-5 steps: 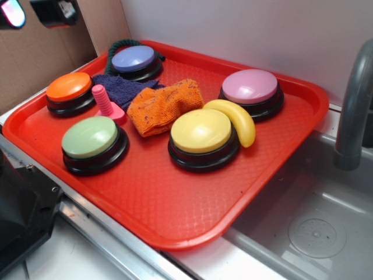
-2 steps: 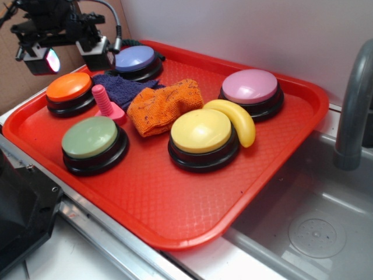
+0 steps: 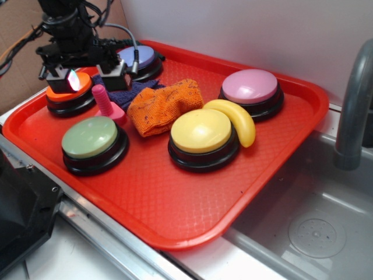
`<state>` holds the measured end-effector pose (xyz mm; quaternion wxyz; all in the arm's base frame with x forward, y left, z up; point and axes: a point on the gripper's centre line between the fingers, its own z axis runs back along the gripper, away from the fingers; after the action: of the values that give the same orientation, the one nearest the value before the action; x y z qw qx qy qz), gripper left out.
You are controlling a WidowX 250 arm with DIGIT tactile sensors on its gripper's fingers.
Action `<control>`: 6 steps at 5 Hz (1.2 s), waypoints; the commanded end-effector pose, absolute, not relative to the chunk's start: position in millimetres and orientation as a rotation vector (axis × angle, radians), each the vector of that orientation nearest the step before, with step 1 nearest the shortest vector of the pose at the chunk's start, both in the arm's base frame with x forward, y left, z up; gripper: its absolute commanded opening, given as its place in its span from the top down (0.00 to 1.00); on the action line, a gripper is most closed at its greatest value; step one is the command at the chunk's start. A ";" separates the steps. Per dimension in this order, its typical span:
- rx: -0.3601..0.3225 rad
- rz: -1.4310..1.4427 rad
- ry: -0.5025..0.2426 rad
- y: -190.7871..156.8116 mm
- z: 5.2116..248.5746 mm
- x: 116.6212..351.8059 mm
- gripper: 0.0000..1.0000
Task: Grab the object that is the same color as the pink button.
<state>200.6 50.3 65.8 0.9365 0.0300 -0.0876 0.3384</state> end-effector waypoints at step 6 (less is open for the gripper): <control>-0.015 0.504 -0.269 43.0 113.6 214.0 1.00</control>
<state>208.2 39.0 99.2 0.9600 -0.0043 -0.1080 0.2584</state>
